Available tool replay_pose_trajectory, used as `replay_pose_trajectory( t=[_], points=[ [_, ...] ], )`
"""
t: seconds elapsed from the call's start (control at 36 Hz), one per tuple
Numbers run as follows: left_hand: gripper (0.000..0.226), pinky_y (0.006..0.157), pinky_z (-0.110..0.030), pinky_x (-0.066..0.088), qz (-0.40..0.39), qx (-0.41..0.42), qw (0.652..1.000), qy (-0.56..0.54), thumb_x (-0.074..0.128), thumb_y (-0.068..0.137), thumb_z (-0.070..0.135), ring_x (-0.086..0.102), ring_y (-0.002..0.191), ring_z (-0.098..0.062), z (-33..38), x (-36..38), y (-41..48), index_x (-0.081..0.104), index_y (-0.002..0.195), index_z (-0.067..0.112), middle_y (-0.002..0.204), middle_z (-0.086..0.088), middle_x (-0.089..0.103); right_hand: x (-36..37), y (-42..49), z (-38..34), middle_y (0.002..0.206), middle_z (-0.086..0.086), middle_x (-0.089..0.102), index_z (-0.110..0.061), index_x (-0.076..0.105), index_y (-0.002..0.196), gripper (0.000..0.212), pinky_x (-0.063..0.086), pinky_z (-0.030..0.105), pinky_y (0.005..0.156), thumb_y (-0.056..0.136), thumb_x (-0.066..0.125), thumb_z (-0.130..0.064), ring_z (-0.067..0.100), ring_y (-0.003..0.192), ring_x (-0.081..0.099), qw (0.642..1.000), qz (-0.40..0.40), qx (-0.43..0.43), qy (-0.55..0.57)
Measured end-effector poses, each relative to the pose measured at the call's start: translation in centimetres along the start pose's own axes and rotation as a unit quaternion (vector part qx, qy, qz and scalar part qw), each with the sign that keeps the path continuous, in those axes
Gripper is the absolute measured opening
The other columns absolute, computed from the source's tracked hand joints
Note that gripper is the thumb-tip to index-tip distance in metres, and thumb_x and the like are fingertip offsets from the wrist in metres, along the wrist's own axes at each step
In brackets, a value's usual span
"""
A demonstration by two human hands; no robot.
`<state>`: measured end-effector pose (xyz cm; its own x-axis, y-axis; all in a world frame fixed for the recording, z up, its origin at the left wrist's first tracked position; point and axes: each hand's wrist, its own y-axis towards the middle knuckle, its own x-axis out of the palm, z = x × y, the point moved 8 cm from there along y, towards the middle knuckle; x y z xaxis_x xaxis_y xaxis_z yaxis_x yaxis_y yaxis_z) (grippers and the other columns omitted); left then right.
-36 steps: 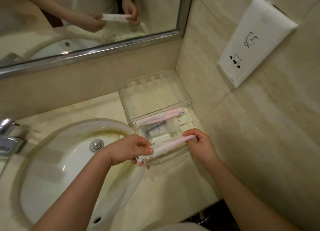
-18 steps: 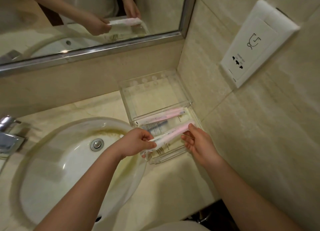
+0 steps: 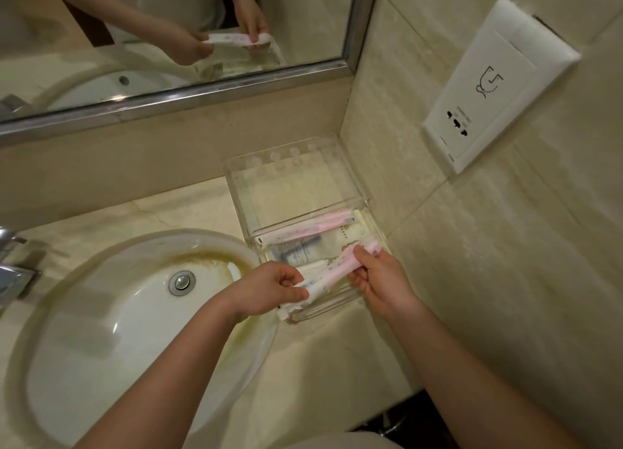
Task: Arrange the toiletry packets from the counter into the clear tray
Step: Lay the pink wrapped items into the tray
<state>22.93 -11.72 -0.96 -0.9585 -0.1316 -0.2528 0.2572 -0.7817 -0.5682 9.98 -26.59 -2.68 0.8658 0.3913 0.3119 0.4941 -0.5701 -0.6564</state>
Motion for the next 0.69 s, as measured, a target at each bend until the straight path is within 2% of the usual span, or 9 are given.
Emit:
replay_pose_trajectory(
  t=[0.06,0.11,0.19,0.25,0.31,0.39,0.5,0.58,0.69],
  points=[
    [0.026,0.055,-0.026,0.032,0.015,0.003,1.000,0.002,0.070,0.088,0.023,0.039,0.053,-0.008,0.1,0.0,0.0,0.059,0.071,0.007,0.059,0.007,0.043,-0.1,0.1,0.2,0.113,0.022,0.070,0.005,0.060,0.119,0.027,0.056,0.022,0.057,0.096,0.059,-0.008,0.017,0.080,0.073,1.000,0.003,0.003,0.008],
    [0.025,0.059,-0.030,0.041,0.073,0.033,0.996,0.035,0.063,0.092,0.027,0.047,0.058,-0.010,0.7,-0.6,0.2,0.060,0.070,0.016,0.063,0.009,0.053,-0.3,0.1,0.4,0.112,0.023,0.070,0.006,0.060,0.119,0.027,0.056,0.022,0.055,0.096,0.058,-0.007,0.016,0.076,0.074,1.000,0.011,0.006,0.016],
    [0.026,0.088,-0.036,0.048,0.181,0.118,0.958,0.188,0.050,0.098,0.033,0.060,0.100,-0.016,2.7,-1.6,1.1,0.068,0.108,0.018,0.108,0.002,0.067,-0.8,0.2,0.4,0.105,0.020,0.071,0.006,0.061,0.117,0.025,0.055,0.021,0.053,0.096,0.058,-0.007,0.014,0.071,0.073,0.999,0.026,0.006,0.019],
    [0.043,0.106,-0.038,0.039,0.175,0.167,0.925,0.292,0.044,0.099,0.038,0.047,0.130,-0.024,4.2,-0.9,2.8,0.055,0.135,0.017,0.138,-0.003,0.055,-1.2,0.1,0.4,0.103,0.019,0.071,0.004,0.062,0.116,0.023,0.056,0.021,0.053,0.096,0.058,-0.007,0.015,0.071,0.074,0.999,0.034,0.006,0.022],
    [0.059,0.116,-0.043,0.026,0.136,0.174,0.900,0.376,0.037,0.099,0.047,0.022,0.147,-0.027,5.3,0.2,4.9,0.034,0.149,0.015,0.158,-0.004,0.031,-1.6,0.0,0.4,0.102,0.018,0.071,0.003,0.062,0.113,0.020,0.056,0.022,0.054,0.096,0.058,-0.007,0.016,0.072,0.074,0.999,0.042,0.007,0.025],
    [0.073,0.121,-0.045,0.012,0.075,0.147,0.875,0.456,0.025,0.098,0.058,-0.005,0.151,-0.026,5.7,1.6,7.6,0.015,0.155,0.013,0.164,-0.005,0.008,-2.2,-0.2,0.4,0.102,0.018,0.071,0.000,0.064,0.109,0.016,0.056,0.021,0.053,0.096,0.058,-0.007,0.015,0.070,0.074,0.998,0.050,0.008,0.022],
    [0.081,0.121,-0.048,0.007,0.043,0.112,0.827,0.549,0.013,0.096,0.064,-0.024,0.146,-0.031,4.7,2.7,9.2,0.012,0.154,0.008,0.164,-0.007,-0.003,-3.1,-0.3,0.0,0.098,0.018,0.072,0.003,0.064,0.109,0.018,0.055,0.021,0.052,0.095,0.059,-0.007,0.015,0.067,0.073,0.998,0.066,0.003,0.008],
    [0.082,0.121,-0.049,0.008,0.053,0.104,0.811,0.574,0.012,0.095,0.065,-0.025,0.145,-0.033,4.4,2.9,9.6,0.014,0.154,0.009,0.165,-0.005,-0.001,-3.5,-0.3,-0.4,0.093,0.017,0.071,0.003,0.064,0.103,0.013,0.054,0.021,0.049,0.095,0.058,-0.005,0.014,0.061,0.072,0.997,0.074,0.001,0.015],
    [0.076,0.120,-0.049,0.013,0.048,0.108,0.810,0.574,0.017,0.097,0.062,-0.019,0.148,-0.033,5.0,2.7,9.4,0.024,0.153,0.011,0.164,-0.002,0.010,-3.4,0.0,-0.6,0.100,0.018,0.071,0.003,0.063,0.110,0.018,0.056,0.022,0.054,0.096,0.058,-0.008,0.016,0.070,0.072,0.998,0.064,-0.002,0.014]
  ],
)
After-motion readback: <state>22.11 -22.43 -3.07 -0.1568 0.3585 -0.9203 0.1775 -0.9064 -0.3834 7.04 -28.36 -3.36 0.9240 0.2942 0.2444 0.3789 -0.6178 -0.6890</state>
